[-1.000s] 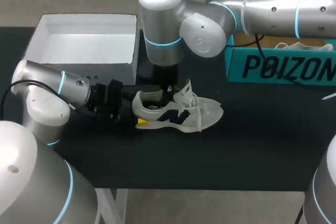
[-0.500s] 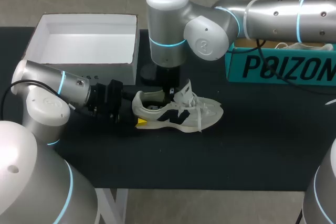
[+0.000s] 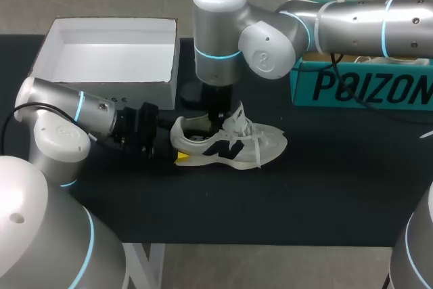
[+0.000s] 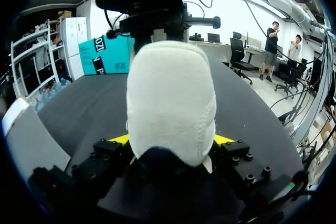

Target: Take the shoe out of the shoebox, open the shoe tongue, remove and reinsert the insole, then place the shoe into the shoebox

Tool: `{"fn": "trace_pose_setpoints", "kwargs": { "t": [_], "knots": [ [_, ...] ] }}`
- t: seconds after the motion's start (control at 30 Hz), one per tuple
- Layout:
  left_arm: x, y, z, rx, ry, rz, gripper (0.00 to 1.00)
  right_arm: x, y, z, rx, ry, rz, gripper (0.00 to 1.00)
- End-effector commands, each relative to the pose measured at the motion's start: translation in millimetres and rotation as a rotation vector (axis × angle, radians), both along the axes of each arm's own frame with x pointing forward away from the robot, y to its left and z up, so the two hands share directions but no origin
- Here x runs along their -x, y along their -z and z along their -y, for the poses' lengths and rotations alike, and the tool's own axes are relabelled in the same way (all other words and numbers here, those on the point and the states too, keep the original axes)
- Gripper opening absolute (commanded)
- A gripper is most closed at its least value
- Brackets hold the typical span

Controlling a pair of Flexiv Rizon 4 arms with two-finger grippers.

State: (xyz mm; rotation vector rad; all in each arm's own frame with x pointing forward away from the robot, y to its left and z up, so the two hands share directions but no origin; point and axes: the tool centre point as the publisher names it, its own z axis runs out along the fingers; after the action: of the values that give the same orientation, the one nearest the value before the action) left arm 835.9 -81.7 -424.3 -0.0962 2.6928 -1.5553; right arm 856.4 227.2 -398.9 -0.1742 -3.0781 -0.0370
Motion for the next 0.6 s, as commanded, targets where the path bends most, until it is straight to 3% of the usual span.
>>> {"fn": "trace_pose_setpoints", "kwargs": {
  "t": [0.03, 0.17, 0.23, 0.6],
  "knots": [
    [0.9, 0.4, 0.3, 0.002, 0.0, 0.001, 0.0, -2.7, 6.8, -3.2, 0.001, 0.002, -0.01, 0.26],
    [0.9, 0.4, 0.3, 0.002, 0.0, 0.001, 0.0, -3.5, 9.8, -1.8, -0.001, 0.009, -0.015, 0.32],
    [0.9, 0.4, 0.3, 0.002, 0.0, 0.001, 0.0, -1.3, 13.5, -3.1, 0.001, 0.003, -0.032, 0.41],
    [0.9, 0.4, 0.3, 0.002, 0.0, 0.001, 0.0, 22.2, 41.9, -5.7, 0.002, -0.002, -0.147, 0.47]
  ]
}}
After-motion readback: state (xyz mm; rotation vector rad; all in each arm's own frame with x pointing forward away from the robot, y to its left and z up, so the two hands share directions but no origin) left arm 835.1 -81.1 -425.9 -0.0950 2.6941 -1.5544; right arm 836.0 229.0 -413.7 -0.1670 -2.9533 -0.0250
